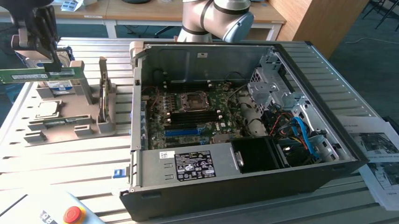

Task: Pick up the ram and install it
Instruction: 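Pick up the ram and move it above insertion slot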

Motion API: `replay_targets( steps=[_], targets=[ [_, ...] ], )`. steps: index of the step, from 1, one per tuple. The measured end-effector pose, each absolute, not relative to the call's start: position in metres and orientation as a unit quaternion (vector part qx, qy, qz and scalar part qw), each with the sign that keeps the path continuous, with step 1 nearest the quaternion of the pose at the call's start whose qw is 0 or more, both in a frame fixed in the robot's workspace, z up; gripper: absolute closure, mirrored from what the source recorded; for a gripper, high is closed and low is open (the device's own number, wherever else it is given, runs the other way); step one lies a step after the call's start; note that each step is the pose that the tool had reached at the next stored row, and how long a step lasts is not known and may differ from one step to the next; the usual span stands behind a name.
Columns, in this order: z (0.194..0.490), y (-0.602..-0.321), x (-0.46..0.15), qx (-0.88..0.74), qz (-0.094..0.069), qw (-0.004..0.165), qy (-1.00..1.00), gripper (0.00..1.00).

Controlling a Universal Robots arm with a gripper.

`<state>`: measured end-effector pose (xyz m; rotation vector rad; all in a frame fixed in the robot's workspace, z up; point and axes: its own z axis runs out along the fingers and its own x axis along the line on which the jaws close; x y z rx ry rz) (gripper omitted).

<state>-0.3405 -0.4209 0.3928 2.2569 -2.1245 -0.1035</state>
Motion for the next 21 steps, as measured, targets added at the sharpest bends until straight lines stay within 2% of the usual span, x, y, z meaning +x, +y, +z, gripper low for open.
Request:
replay_targets(
  steps=[21],
  targets=[
    [0.393,-0.421,-0.31,0.73,-0.033,0.02,-0.682,0.88]
  ],
)
